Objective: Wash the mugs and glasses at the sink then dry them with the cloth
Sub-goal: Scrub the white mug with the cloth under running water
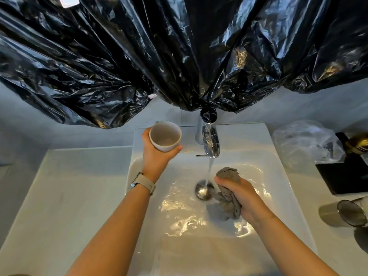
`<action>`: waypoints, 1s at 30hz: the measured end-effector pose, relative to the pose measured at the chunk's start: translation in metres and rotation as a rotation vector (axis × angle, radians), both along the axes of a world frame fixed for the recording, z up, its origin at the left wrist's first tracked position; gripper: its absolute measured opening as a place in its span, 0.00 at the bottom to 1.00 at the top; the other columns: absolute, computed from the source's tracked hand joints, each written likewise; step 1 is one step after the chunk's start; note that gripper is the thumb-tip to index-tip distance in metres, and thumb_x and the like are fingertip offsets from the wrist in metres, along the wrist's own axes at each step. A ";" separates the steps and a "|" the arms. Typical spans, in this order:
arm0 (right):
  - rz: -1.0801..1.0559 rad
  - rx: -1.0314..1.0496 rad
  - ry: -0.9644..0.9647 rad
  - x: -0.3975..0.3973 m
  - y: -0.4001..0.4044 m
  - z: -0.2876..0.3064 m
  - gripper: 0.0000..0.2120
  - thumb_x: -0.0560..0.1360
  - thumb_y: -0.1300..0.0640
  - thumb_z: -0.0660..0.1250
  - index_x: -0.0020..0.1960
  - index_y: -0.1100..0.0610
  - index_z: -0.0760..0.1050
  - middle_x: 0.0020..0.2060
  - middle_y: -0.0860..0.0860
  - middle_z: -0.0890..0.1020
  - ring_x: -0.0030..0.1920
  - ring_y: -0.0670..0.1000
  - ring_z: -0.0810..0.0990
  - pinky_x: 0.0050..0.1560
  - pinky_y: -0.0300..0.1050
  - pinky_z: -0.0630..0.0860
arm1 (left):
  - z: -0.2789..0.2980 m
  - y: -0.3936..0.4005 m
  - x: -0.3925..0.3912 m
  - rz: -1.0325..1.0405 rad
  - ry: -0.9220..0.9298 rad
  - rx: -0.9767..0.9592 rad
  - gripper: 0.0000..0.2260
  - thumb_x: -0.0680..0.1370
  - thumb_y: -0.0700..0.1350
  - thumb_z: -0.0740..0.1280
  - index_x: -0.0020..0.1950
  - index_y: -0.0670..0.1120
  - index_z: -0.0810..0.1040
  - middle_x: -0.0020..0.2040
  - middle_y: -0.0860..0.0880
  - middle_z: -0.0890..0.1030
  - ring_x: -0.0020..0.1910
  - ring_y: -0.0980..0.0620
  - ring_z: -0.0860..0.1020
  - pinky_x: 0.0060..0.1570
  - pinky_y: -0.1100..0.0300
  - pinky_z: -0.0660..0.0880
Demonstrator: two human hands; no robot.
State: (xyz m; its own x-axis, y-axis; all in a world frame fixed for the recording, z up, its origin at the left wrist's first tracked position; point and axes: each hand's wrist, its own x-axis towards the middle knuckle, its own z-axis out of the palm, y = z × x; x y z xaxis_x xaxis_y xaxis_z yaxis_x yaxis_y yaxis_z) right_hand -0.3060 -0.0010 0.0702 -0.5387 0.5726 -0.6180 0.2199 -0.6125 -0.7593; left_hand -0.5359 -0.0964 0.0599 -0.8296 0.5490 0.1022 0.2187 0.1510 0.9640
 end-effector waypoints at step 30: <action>-0.239 0.301 0.023 0.071 -0.014 0.019 0.05 0.74 0.59 0.70 0.50 0.55 0.81 0.43 0.57 0.85 0.38 0.60 0.86 0.33 0.48 0.81 | 0.005 -0.054 0.085 -0.031 -0.328 -0.153 0.17 0.78 0.38 0.69 0.65 0.49 0.73 0.61 0.49 0.79 0.58 0.54 0.78 0.57 0.63 0.74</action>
State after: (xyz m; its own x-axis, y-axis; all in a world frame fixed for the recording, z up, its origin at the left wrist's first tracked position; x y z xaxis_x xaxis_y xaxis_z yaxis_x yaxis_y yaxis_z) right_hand -0.2355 -0.0151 0.0897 -0.3795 0.8378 -0.3926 0.0785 -0.3936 -0.9159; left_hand -0.4506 -0.1506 0.0648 -0.7873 0.5629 -0.2515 -0.0915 0.2967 0.9506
